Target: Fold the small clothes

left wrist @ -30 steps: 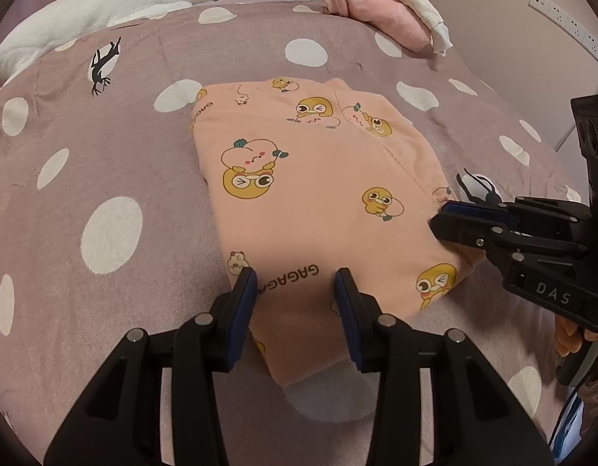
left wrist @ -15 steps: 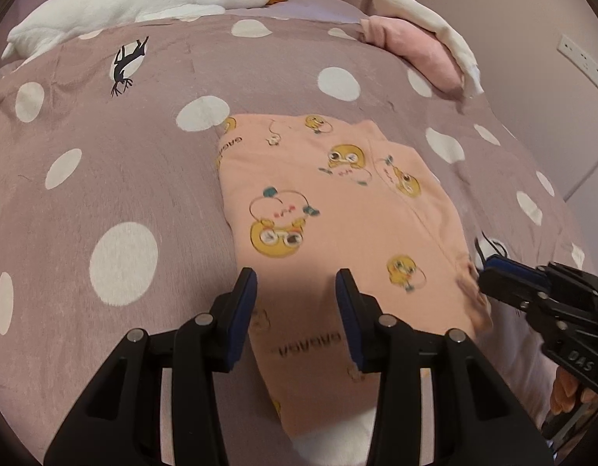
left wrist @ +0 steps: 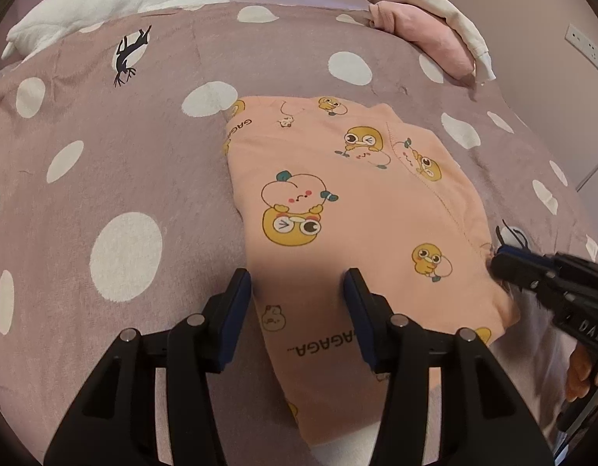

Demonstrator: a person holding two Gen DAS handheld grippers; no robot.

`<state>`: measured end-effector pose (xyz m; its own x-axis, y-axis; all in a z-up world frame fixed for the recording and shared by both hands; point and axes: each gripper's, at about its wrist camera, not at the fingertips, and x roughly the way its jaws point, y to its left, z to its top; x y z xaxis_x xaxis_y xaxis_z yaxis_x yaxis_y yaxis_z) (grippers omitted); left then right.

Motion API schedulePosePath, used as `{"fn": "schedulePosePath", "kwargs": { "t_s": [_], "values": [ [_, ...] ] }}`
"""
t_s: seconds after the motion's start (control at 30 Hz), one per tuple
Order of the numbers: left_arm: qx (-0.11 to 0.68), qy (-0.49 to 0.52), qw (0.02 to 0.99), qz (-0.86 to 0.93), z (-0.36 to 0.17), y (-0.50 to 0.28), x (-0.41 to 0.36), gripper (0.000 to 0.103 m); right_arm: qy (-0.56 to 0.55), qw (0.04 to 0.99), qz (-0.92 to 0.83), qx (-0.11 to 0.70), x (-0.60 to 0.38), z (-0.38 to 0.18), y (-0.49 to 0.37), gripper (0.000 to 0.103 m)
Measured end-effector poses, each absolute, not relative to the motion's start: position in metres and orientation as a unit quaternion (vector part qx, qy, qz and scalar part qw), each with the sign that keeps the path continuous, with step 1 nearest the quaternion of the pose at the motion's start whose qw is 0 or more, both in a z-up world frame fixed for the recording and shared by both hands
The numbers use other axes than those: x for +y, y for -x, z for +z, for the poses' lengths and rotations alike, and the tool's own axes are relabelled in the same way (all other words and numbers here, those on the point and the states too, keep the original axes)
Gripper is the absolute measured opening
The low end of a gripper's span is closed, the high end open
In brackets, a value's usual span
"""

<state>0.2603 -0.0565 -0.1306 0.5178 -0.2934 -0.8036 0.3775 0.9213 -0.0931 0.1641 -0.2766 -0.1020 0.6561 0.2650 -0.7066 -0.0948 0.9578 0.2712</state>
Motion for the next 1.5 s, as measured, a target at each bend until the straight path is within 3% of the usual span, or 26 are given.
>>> {"fn": "schedulePosePath", "kwargs": {
  "t_s": [0.23, 0.37, 0.57, 0.63, 0.7, 0.8, 0.87, 1.0, 1.5],
  "values": [
    [0.449, -0.057, 0.871, -0.192, -0.126, -0.255, -0.056, 0.049, -0.116, 0.907, 0.110, 0.389, -0.278, -0.093, -0.162, 0.014],
    [0.445, -0.064, 0.873, -0.189, -0.123, -0.252, -0.056, 0.049, -0.121, 0.907, 0.110, 0.388, -0.278, -0.091, -0.163, 0.026],
    [0.442, -0.064, 0.875, -0.184, -0.120, -0.250, -0.055, 0.049, -0.124, 0.907, 0.111, 0.388, -0.279, -0.091, -0.163, 0.027],
    [0.441, -0.066, 0.876, -0.183, -0.118, -0.249, -0.055, 0.051, -0.123, 0.907, 0.109, 0.388, -0.279, -0.091, -0.163, 0.027],
    [0.439, -0.067, 0.878, -0.180, -0.117, -0.248, -0.055, 0.061, -0.123, 0.907, 0.109, 0.389, -0.279, -0.091, -0.163, 0.027],
    [0.438, -0.064, 0.879, -0.179, -0.116, -0.248, -0.055, 0.068, -0.128, 0.905, 0.111, 0.390, -0.281, -0.091, -0.164, 0.033],
    [0.441, -0.059, 0.876, -0.184, -0.116, -0.249, -0.054, 0.070, -0.136, 0.904, 0.114, 0.389, -0.284, -0.091, -0.165, 0.041],
    [0.451, -0.046, 0.871, -0.191, -0.117, -0.251, -0.055, 0.074, -0.155, 0.897, 0.120, 0.395, -0.288, -0.093, -0.170, 0.044],
    [0.485, 0.006, 0.850, -0.202, -0.132, -0.259, -0.053, 0.077, -0.224, 0.867, 0.141, 0.423, -0.305, -0.111, -0.190, 0.048]
  ]
}}
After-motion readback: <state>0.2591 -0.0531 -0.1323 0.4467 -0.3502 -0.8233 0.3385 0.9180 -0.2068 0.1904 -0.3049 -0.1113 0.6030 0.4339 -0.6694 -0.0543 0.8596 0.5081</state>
